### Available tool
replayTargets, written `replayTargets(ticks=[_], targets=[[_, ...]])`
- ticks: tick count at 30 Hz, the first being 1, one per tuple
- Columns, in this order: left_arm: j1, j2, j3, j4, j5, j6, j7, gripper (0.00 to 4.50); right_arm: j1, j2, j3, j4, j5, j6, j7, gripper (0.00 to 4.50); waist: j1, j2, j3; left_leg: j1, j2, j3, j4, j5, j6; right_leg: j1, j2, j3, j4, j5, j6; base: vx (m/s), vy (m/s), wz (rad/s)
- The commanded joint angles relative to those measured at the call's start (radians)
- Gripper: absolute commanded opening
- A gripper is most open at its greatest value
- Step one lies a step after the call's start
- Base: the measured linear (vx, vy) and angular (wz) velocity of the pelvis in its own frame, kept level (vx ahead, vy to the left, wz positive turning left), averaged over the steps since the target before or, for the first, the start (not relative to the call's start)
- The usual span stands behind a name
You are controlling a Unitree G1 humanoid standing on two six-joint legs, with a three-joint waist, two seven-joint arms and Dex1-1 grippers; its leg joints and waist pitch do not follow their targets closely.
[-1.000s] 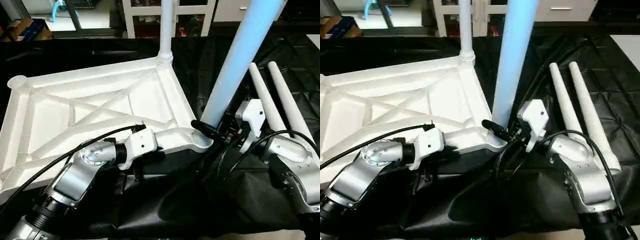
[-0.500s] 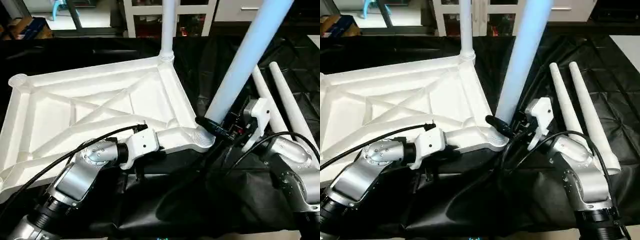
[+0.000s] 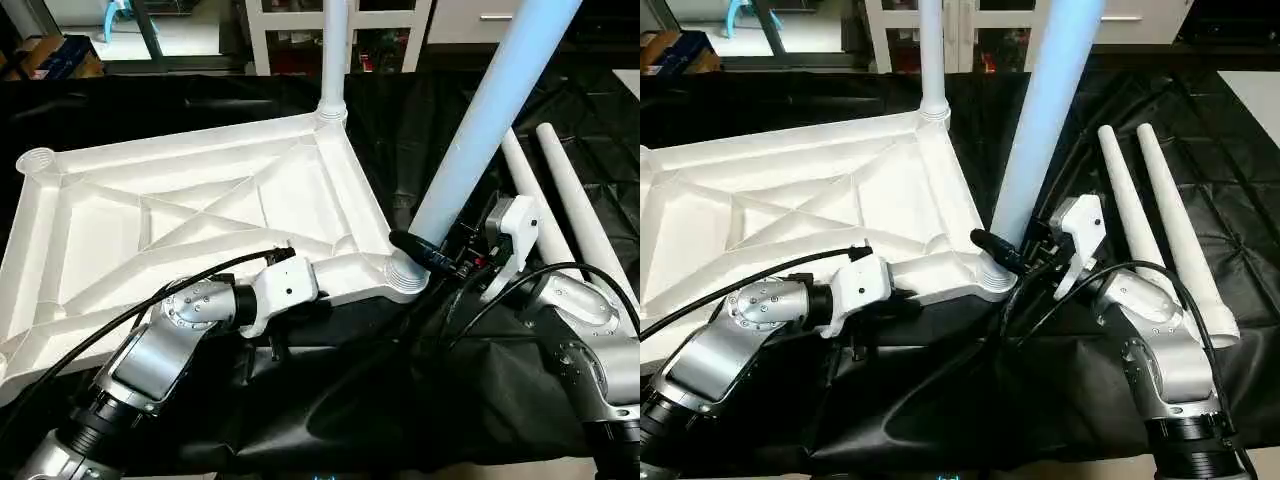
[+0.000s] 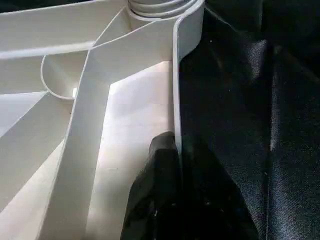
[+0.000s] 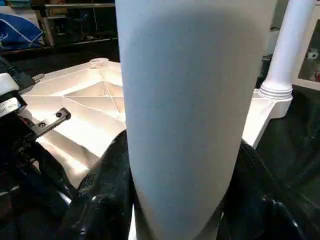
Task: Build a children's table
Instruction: Insert table leg to table base, then rotate leg to tighten
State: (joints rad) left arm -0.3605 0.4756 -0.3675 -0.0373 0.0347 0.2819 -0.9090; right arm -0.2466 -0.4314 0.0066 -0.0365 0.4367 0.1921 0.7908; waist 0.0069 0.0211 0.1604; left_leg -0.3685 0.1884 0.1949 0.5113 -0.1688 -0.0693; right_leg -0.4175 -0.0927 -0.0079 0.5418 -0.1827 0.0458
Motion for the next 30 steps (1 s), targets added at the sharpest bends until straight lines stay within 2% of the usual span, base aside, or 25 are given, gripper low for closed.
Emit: replayTargets(ticks=[1,3,5,6,7,9,13,17,23,26,30], targets=[[0.037,0.003,-0.032,0.052,0.004,0.001,-0.013,0.00,0.054,0.003,0.005,0.112,-0.029,0.081,-0.043,2.41,-0.002,-0.004,-0.007,0.009,0.037,-0.029,-0.079,-0.511,-0.017,-0.012,-0.036,0.025,-0.092,-0.600,-0.075,0.000,0.000,0.00],[0.036,0.003,-0.031,0.052,0.005,0.000,-0.014,0.00,0.047,0.001,-0.002,0.081,-0.016,0.088,-0.042,2.60,-0.002,-0.004,-0.010,0.007,0.037,-0.028,-0.078,-0.487,-0.016,-0.008,-0.034,0.025,-0.087,-0.566,-0.084,0.000,0.000,0.00],[0.036,0.004,-0.030,0.051,0.005,0.001,-0.015,0.00,0.041,-0.001,-0.007,0.060,-0.013,0.091,-0.048,2.74,0.000,-0.003,-0.013,0.011,0.036,-0.021,-0.073,-0.458,-0.013,-0.009,-0.032,0.027,-0.086,-0.518,-0.104,0.000,0.000,0.00],[0.037,0.004,-0.030,0.051,0.005,0.000,-0.016,0.00,0.032,-0.004,-0.014,0.032,-0.005,0.098,-0.051,2.74,0.003,-0.003,-0.022,0.006,0.038,-0.018,-0.070,-0.394,-0.004,0.002,-0.030,0.027,-0.076,-0.428,-0.130,0.000,0.000,0.00],[0.037,0.005,-0.030,0.051,0.005,-0.001,-0.016,0.00,0.030,-0.004,-0.016,0.026,-0.003,0.099,-0.051,2.74,0.003,-0.005,-0.032,-0.004,0.035,-0.014,-0.061,-0.276,0.015,0.016,-0.026,0.023,-0.057,-0.271,-0.155,0.000,0.000,0.00],[0.036,0.005,-0.030,0.053,0.005,-0.002,-0.018,0.00,0.020,-0.010,-0.028,-0.010,0.020,0.115,-0.046,2.74,0.003,0.000,-0.027,-0.005,0.034,-0.003,-0.055,-0.221,0.050,0.013,-0.023,0.020,-0.055,-0.191,-0.185,0.000,0.000,0.00],[0.036,0.006,-0.030,0.054,0.005,-0.004,-0.019,0.00,0.018,-0.017,-0.033,-0.028,0.026,0.118,-0.041,2.74,0.008,0.004,-0.033,-0.004,0.032,0.002,-0.044,-0.160,0.080,0.020,-0.027,0.018,-0.046,-0.167,-0.212,0.000,0.000,0.00],[0.034,0.005,-0.031,0.053,0.006,0.000,-0.020,0.00,0.017,-0.029,-0.041,-0.047,0.020,0.114,-0.038,2.74,0.010,0.007,-0.035,-0.003,0.032,0.004,-0.041,-0.137,0.095,0.021,-0.026,0.016,-0.042,-0.152,-0.224,0.000,0.000,0.00],[0.035,0.004,-0.031,0.055,0.008,-0.002,-0.021,0.00,0.016,-0.055,-0.046,-0.078,0.021,0.118,-0.018,2.74,0.014,0.006,-0.038,-0.001,0.031,0.005,-0.034,-0.119,0.106,0.024,-0.025,0.018,-0.037,-0.133,-0.230,0.000,0.000,0.00],[0.033,0.003,-0.030,0.058,0.008,-0.004,-0.020,0.00,0.012,-0.075,-0.047,-0.088,0.015,0.117,-0.005,2.74,0.017,-0.001,-0.041,-0.004,0.028,0.006,-0.028,-0.104,0.115,0.026,-0.024,0.021,-0.031,-0.106,-0.232,0.000,0.000,0.00],[0.033,0.003,-0.028,0.060,0.008,-0.006,-0.019,0.00,0.013,-0.107,-0.053,-0.087,0.011,0.118,0.017,2.74,0.019,-0.001,-0.041,-0.002,0.028,0.007,-0.026,-0.117,0.122,0.025,-0.023,0.022,-0.030,-0.117,-0.237,0.000,0.000,0.00]])
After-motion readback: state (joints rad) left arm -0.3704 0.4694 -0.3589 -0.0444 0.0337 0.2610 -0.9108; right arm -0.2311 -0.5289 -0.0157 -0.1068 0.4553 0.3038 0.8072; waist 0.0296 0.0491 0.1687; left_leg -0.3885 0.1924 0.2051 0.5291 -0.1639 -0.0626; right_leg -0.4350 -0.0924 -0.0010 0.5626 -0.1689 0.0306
